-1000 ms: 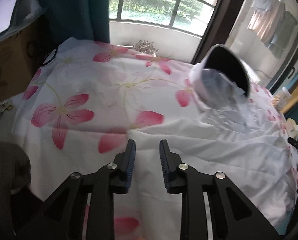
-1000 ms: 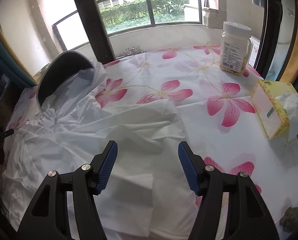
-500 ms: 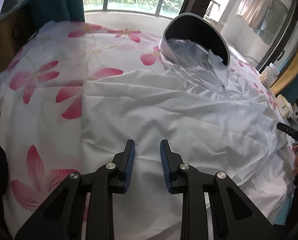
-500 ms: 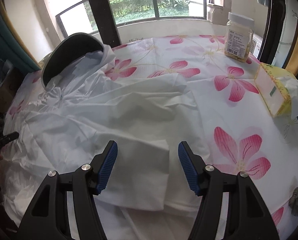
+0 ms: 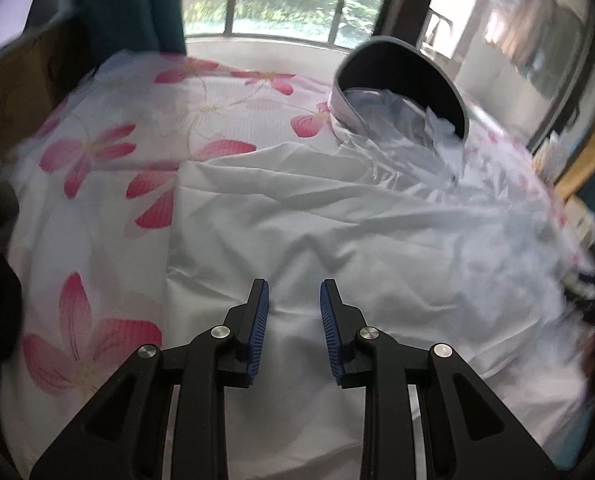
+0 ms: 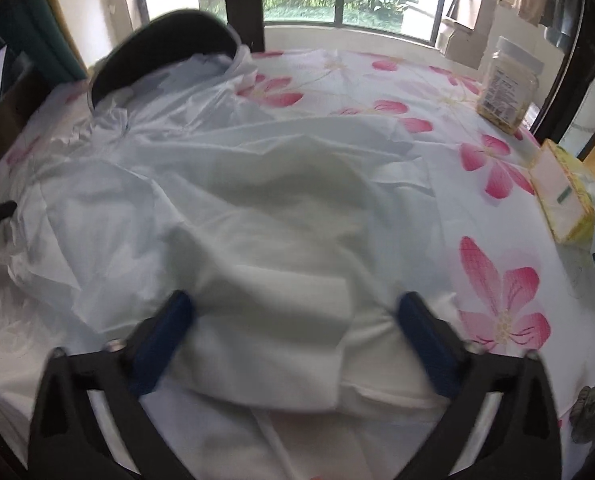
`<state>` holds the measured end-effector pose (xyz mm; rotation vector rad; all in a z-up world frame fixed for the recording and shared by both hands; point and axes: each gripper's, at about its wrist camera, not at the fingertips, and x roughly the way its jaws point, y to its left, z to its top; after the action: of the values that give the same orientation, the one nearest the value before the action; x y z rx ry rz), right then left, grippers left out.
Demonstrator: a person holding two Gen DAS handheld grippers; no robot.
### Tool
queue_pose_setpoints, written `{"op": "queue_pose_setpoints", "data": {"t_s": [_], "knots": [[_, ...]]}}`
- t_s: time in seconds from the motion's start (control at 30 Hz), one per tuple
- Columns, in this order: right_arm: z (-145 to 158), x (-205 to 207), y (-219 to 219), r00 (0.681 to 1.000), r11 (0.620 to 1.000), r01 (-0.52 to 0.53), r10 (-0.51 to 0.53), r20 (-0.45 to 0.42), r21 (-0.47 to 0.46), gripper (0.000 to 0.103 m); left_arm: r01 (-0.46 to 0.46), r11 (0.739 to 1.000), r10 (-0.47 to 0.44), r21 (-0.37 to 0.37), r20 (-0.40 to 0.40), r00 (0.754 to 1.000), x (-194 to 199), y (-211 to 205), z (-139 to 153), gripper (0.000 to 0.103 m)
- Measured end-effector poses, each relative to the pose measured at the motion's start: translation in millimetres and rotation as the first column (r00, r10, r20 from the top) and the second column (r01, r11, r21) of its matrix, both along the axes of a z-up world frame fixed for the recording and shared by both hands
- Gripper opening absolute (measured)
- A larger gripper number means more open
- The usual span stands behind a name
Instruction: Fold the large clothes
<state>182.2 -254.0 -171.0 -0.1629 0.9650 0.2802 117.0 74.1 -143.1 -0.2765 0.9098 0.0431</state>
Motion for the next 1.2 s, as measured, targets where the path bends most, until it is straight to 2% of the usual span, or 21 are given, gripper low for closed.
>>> {"op": "queue_pose_setpoints", "data": {"t_s": [0.07,0.13,0.2,0.23,0.3,0.4,0.5,0.63,0.83,0.93,1.2], "knots": [[1,3,0,1.0,1.0,0.013,-0.013,-0.022,0.001,0.103,-0.026,0.996,0.03,-0.084,0.041,0.999,-3,7,10,0.028],[5,7,-1,0.998,1.0,0.013,-0.012,-0.055,0.027,0.103,-0.069,0.993,0.077,-0.094,0.076,0.994,-5,8,25,0.028],[15,8,-5,0.999,0.996,0.013,-0.009,-0.039,0.093,0.103,-0.083,0.992,0.096,-0.098,0.136,0.986,-7,6,42,0.03],[22,8,-5,1.0,0.994,0.013,-0.011,-0.019,0.106,0.103,-0.081,0.992,0.096,-0.095,0.176,0.98,-7,3,52,0.034],[35,9,-3,1.0,0.994,0.011,-0.014,0.027,0.108,0.103,-0.086,0.993,0.104,-0.085,0.247,0.963,-4,-2,66,0.052],[52,18,1,0.997,0.992,0.004,-0.013,0.07,0.128,0.103,-0.045,0.993,0.076,-0.107,0.301,0.951,12,-7,78,0.054],[64,31,11,0.995,0.989,-0.013,-0.002,0.102,0.146,0.103,0.055,0.991,-0.012,-0.123,0.324,0.946,36,-9,83,0.054],[74,54,21,0.991,0.984,-0.025,0.001,0.131,0.178,0.103,0.047,0.994,-0.019,-0.101,0.26,0.965,76,-5,82,0.054],[84,95,29,0.994,0.962,-0.032,0.002,0.111,0.273,0.102,0.052,0.985,-0.025,-0.165,0.162,0.987,124,7,70,0.054],[91,118,35,0.993,0.959,-0.038,0.004,0.118,0.28,0.102,0.038,0.975,-0.01,-0.218,0.132,0.991,140,17,64,0.054],[98,177,61,0.991,0.961,-0.056,0.02,0.135,0.269,0.099,-0.005,0.966,0.028,-0.259,0.083,0.996,189,41,61,0.054]]}}
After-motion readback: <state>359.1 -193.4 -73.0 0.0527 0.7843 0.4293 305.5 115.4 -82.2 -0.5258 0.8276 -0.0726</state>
